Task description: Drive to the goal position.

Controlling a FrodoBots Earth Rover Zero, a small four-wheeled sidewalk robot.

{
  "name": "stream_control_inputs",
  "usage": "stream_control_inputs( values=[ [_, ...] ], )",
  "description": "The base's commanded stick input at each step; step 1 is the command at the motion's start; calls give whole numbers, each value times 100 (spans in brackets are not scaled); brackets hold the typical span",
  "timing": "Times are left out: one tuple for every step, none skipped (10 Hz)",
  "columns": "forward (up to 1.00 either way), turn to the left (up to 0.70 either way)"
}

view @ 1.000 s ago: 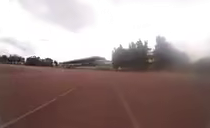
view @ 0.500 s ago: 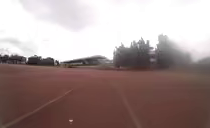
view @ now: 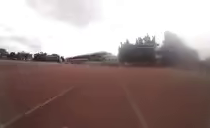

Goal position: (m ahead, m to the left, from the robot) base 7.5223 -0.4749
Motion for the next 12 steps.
stream_control_inputs(
  values=[
    [100,-23],
    [100,-19],
    [100,-15],
    [100,-11],
    [100,-6],
    [100,-2],
    [100,-7],
    [100,-20],
    [100,-33],
    [100,-38],
    [100,-32],
    [100,-26]
  ],
)
